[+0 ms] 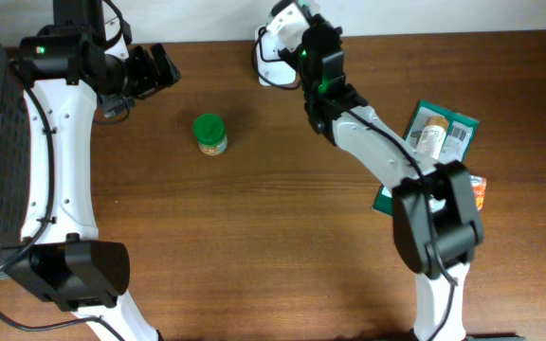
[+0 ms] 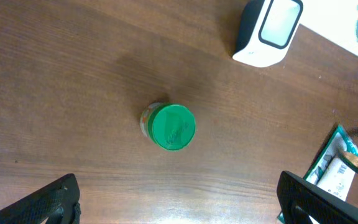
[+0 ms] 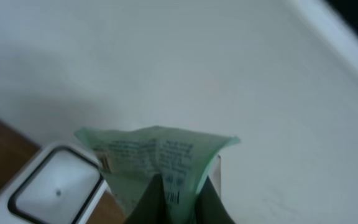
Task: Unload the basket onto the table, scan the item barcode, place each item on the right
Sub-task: 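Hold the light-green pouch up to the white scanner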
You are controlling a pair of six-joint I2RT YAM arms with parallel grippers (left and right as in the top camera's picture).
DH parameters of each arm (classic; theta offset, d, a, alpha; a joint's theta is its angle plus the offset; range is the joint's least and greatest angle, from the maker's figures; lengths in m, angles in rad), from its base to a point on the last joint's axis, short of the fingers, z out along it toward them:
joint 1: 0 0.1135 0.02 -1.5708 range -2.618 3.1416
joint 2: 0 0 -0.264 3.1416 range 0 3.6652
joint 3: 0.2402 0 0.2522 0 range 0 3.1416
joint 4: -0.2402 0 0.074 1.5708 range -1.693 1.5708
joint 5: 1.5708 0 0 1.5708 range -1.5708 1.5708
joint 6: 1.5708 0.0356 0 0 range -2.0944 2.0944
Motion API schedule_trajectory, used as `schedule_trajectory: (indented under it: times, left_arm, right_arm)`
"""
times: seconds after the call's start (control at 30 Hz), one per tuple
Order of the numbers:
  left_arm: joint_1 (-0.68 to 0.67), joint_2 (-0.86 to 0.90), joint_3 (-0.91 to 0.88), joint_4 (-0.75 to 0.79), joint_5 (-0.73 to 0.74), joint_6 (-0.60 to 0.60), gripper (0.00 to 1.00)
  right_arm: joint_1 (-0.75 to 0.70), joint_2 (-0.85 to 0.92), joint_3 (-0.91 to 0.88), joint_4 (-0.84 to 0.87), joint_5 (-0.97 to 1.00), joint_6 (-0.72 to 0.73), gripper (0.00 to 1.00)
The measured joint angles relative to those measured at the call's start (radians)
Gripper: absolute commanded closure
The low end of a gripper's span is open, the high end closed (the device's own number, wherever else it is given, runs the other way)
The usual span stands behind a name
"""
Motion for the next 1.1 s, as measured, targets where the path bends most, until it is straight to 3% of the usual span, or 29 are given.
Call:
schedule_trajectory:
  times: [0.07, 0.13, 0.4, 0.93, 1.1]
  left_arm:
    - [0.000, 0.000, 0.000, 0.000, 0.000, 0.000, 0.01]
    - [0.000, 0.000, 0.000, 0.000, 0.000, 0.000, 0.01]
    - [0.000, 0.000, 0.000, 0.000, 0.000, 0.000, 0.01]
    - [0.000, 0.000, 0.000, 0.000, 0.000, 0.000, 0.01]
    - [0.000, 0.000, 0.000, -0.001, 0.000, 0.000, 0.01]
  right_arm:
    - [0.000, 0.097, 0.008, 0.243, -0.003, -0.089, 0.96]
    - [0.000, 0.176, 0.008, 0.348, -0.019, -0.171, 0.96]
    - [-0.006, 0.271, 0.008, 0.452, -0.079, -0.297, 0.96]
    - [-0.008, 0.268, 0.008, 0.477, -0.103, -0.305, 0.96]
    - [-0.008, 0.148, 0.005, 0.219, -0.110, -0.254, 0.96]
